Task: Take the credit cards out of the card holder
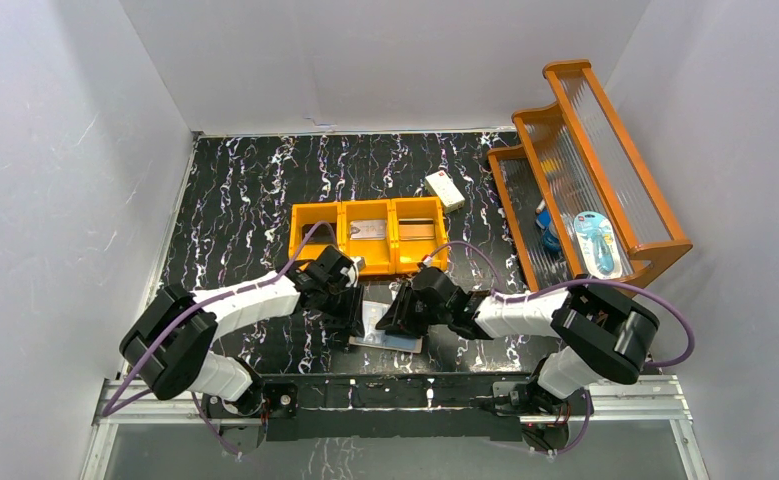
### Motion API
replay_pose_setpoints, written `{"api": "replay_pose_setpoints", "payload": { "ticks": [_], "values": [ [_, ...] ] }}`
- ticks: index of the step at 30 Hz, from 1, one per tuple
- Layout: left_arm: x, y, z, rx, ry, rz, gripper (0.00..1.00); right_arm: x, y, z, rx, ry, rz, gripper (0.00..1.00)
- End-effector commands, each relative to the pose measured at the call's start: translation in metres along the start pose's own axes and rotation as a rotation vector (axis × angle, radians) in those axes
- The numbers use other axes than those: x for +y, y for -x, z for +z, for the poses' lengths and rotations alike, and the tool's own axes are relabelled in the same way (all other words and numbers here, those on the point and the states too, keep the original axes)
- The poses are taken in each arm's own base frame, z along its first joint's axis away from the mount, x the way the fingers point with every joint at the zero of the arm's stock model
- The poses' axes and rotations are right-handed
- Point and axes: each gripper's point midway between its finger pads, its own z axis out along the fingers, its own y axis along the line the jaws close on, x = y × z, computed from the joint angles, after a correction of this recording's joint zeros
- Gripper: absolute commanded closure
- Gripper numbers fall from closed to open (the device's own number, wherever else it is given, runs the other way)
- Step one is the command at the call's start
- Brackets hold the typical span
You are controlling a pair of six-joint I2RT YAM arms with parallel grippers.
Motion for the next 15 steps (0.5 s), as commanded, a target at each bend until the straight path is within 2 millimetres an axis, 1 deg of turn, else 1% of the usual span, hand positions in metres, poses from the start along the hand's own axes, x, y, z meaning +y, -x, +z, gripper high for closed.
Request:
{"api": "replay_pose_setpoints", "payload": {
  "ticks": [1,3,6,8,10,13,15],
  "values": [
    [0.001,-0.018,0.001,0.04,-0.009,-0.005,0.75,0.027,0.016,-0.005,-0.049,0.04,-0.051,0.58],
    [-0.001,-0.019,0.002,0.036,-0.015,-0.007,0.75,0.025,0.019,-0.003,-0.061,0.015,-0.048,0.58],
    [-0.004,-0.017,0.0,0.024,-0.021,-0.011,0.75,0.019,0.019,0.002,-0.048,-0.012,-0.046,0.58],
    [-0.004,-0.017,0.0,0.022,-0.02,-0.012,0.75,0.012,0.016,0.006,-0.031,-0.036,-0.042,0.59],
    [-0.005,-0.016,0.001,0.019,-0.02,-0.015,0.75,0.003,0.014,0.009,-0.018,-0.079,-0.036,0.62],
    [-0.005,-0.017,0.001,0.023,-0.019,-0.014,0.76,-0.01,0.011,0.01,-0.007,-0.138,-0.026,0.62],
    [-0.005,-0.016,0.001,0.018,-0.018,-0.011,0.77,-0.013,0.01,0.009,-0.003,-0.149,-0.027,0.61]
  ]
}}
